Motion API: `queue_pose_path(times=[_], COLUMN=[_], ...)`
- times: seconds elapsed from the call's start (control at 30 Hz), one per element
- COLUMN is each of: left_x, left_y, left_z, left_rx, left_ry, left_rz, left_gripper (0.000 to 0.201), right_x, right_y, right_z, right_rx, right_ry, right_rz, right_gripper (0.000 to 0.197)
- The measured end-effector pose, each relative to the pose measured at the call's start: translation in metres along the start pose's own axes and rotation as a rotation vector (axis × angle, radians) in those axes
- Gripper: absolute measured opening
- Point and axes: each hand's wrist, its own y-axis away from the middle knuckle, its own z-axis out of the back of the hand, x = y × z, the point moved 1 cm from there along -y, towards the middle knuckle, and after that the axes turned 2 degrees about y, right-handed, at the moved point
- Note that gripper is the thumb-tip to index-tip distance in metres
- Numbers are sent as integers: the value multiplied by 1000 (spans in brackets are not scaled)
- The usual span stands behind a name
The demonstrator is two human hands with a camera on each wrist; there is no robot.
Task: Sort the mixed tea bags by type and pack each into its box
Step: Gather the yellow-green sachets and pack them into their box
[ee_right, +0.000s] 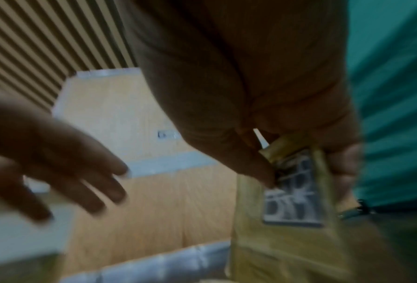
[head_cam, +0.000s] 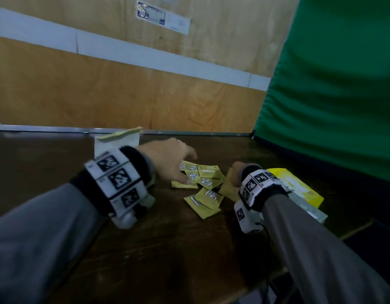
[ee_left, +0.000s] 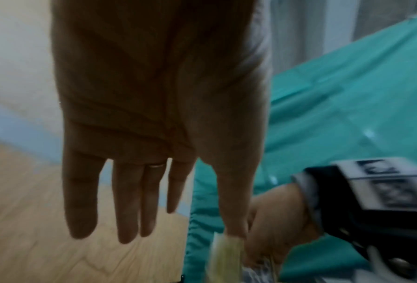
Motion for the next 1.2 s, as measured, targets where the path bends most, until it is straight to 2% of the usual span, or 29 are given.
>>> queue_pose_path(times=[0.07, 0.1, 0.17, 0.2, 0.27, 0.3, 0.37, 0.47, 0.5, 0.53, 0.6, 0.67, 0.73, 0.8, 0.9, 1.03, 1.1, 1.2], left_x=[1, 5, 7, 8, 12, 12, 17, 30, 33, 35, 39, 40, 42, 43, 44, 47, 48, 49], left_y=[-17, -24, -36, -41, -50, -49, -51, -53, -52, -51, -49, -47, -46, -46, -46, -46, -45, -46], left_z=[-12, -17, -25, -29, -38, -40, -43, -42, -40, -37, -31, -28, -27, -29, -29, -31, -32, -32], left_rx=[17, 35, -48, -134, -281, -342, -463, -589, -598, -600, -602, -553, -476, -431, -397, -499, -571, -689], left_ry=[219, 349, 676, 885, 1323, 1453, 1589, 1697, 1755, 1800, 1852, 1898, 1899, 1858, 1816, 1802, 1757, 1636], left_rz=[91, 190, 330, 362, 430, 454, 497, 584, 593, 589, 584, 580, 559, 535, 519, 564, 555, 571], left_gripper=[79, 83, 87, 82, 56, 44, 32, 10, 8, 9, 14, 21, 28, 29, 21, 14, 13, 9], right_x=[-2, 0, 2, 6, 16, 23, 33, 38, 37, 38, 41, 45, 49, 52, 56, 52, 47, 36], right_y=[-3, -2, -2, 0, 5, 5, -1, -33, -42, -51, -61, -67, -71, -75, -72, -73, -71, -67], right_z=[15, 24, 34, 37, 41, 43, 44, 36, 32, 27, 16, 6, 2, 5, 8, 5, 8, 15], right_rx=[-126, -226, -420, -468, -355, -276, -197, -225, -206, -150, 46, 264, 356, 304, 173, 35, -4, -126], right_ry=[-215, -372, -841, -1121, -1469, -1520, -1479, -1228, -1032, -835, -608, -469, -293, -168, -119, -125, -284, -691], right_rz=[-32, -20, 31, 117, 289, 344, 355, 169, 122, 99, 126, 180, 219, 261, 314, 337, 306, 230], right_gripper=[10, 7, 27, 27, 14, 8, 2, 15, 28, 50, 87, 100, 107, 102, 78, 52, 40, 31])
